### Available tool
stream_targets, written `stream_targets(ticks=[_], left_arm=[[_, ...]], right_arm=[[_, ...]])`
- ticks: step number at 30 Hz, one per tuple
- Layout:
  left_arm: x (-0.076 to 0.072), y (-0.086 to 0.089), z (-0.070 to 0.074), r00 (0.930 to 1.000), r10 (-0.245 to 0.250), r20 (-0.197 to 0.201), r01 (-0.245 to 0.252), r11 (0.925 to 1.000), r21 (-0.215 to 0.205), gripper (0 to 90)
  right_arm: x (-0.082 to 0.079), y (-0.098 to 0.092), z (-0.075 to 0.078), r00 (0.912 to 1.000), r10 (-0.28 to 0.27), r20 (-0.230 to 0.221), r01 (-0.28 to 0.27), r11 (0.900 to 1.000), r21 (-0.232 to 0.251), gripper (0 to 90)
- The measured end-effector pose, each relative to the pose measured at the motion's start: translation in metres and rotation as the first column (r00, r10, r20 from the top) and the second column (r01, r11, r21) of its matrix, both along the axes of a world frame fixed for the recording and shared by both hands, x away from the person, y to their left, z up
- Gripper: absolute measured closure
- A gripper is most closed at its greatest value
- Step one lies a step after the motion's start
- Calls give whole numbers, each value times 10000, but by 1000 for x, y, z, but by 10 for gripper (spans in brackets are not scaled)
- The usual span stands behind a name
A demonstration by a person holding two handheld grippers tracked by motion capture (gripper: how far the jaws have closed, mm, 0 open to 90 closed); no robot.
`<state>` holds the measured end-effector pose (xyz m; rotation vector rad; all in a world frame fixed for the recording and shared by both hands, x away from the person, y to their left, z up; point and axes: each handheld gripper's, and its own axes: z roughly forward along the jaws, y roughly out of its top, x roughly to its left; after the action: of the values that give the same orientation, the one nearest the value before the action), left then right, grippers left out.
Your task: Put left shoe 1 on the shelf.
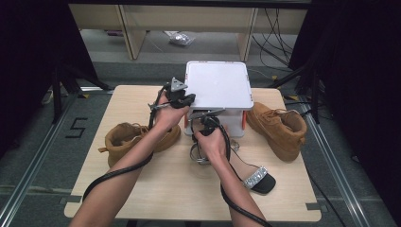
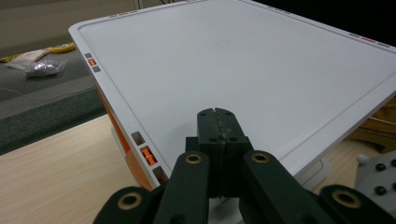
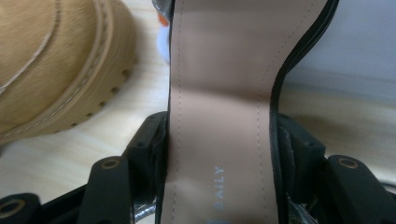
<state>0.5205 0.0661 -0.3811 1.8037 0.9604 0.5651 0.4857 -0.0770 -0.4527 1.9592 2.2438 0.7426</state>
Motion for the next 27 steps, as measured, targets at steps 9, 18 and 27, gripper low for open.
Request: stream_targets(ticks=[9, 18, 27], left_arm=[[0, 0, 0, 10000, -6, 3, 6, 10000, -39, 900], [0, 0, 0, 10000, -45, -3, 45, 10000, -2, 899], [0, 1, 0, 10000, -59, -11, 59, 10000, 14, 899]], right_arm=[[7, 5, -8, 9981, -614, -24, 614, 9981, -35, 430], [8, 9, -12, 9993, -145, -350, 136, 9996, -265, 404], [0, 8, -2, 9982, -557, -241, 559, 9984, 78, 388]])
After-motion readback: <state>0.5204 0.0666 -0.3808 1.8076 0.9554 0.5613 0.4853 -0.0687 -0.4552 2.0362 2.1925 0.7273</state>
